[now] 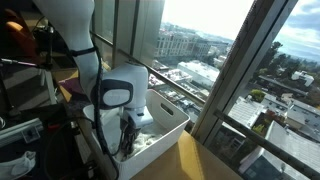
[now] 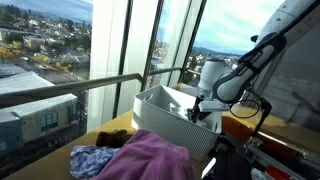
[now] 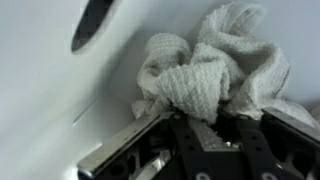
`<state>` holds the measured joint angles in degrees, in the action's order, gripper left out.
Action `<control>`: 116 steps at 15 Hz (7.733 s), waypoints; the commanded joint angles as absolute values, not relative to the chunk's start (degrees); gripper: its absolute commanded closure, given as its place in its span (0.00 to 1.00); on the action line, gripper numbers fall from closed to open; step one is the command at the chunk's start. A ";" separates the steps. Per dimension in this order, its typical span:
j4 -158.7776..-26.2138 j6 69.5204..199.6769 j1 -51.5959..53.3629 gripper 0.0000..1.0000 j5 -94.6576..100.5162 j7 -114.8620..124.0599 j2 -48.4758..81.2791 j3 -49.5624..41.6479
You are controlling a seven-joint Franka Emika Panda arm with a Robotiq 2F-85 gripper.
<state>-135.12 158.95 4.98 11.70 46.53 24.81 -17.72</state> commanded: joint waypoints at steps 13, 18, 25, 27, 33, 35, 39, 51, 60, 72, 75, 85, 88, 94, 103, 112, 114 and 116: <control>-130.44 142.10 6.44 0.94 15.59 51.20 -4.92 -6.32; -127.83 135.66 8.46 0.94 12.41 54.29 -10.75 5.61; -122.00 130.24 12.20 0.94 11.21 57.52 -13.32 17.93; -120.57 129.66 12.81 0.94 11.34 57.85 -12.60 19.85; -120.23 130.22 13.07 0.94 11.71 58.03 -10.24 22.32; -120.88 130.89 13.06 0.94 11.55 57.92 -8.10 22.16; -120.82 131.38 14.04 0.94 11.18 57.78 -0.69 21.67; -117.70 131.45 18.94 0.94 9.60 55.96 20.97 15.10; -113.91 129.45 18.05 0.51 5.13 52.00 23.52 10.29; -110.63 118.85 16.47 0.00 4.99 49.22 4.21 11.32; -111.21 121.02 16.71 0.00 4.68 49.52 4.47 12.47; -112.36 131.27 20.23 0.00 5.55 50.51 18.56 13.37; -111.31 131.80 21.36 0.00 5.93 50.73 23.85 12.29; -109.61 131.85 22.87 0.25 5.65 50.81 30.68 9.73; -111.31 131.31 21.50 0.85 4.52 50.37 24.79 8.75; -115.73 128.82 14.13 0.96 4.52 48.42 8.87 6.13; -116.11 128.10 11.19 0.95 5.03 47.73 6.40 4.44; -116.54 127.94 8.05 0.95 5.40 46.74 5.00 2.49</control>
